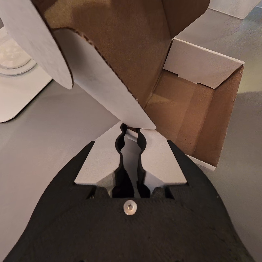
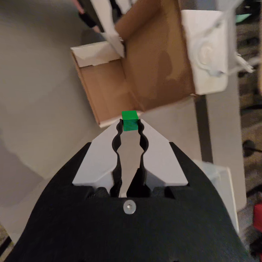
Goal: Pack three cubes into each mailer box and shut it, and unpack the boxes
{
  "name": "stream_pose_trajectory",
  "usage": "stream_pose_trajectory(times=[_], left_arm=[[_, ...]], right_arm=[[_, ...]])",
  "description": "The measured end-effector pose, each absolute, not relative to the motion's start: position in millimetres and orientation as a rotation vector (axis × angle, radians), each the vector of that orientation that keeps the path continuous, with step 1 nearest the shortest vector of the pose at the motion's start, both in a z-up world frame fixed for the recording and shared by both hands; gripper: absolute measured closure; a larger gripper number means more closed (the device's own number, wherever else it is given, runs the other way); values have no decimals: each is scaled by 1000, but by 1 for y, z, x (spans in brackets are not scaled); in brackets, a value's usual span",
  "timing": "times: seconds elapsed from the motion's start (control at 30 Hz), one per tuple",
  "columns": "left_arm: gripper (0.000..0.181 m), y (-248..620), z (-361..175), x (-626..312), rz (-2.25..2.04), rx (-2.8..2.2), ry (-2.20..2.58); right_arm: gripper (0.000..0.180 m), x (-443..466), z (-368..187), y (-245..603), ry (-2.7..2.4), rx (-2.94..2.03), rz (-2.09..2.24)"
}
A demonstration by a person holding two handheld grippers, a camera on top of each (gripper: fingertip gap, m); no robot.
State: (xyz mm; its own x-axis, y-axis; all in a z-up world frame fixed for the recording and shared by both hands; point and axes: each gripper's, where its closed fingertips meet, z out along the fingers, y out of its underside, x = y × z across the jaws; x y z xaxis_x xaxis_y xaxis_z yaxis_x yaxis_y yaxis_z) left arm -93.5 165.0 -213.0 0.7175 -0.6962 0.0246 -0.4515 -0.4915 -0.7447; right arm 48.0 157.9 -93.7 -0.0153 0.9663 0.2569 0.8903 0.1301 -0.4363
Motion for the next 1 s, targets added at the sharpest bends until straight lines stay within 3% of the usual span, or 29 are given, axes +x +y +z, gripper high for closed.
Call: stream_pose_trajectory(times=[0.03,0.17,0.4,0.63,1.0], left_arm=[[171,165,-213,-93,-419,-2172,866],[171,165,-213,-93,-421,-2172,864],[171,165,-213,-93,-426,-2172,862],[171,165,-213,-93,-431,-2172,860],[171,166,-213,-93,-433,-2171,860]], right_arm=[[160,69,-77,173,-1843,-1818,182],[160,190,-47,251,-1451,-2103,-22],[160,340,-129,306,-1008,-2569,-234],[160,368,-198,318,-860,-2724,-275],[160,376,-230,318,-829,-2819,-325]])
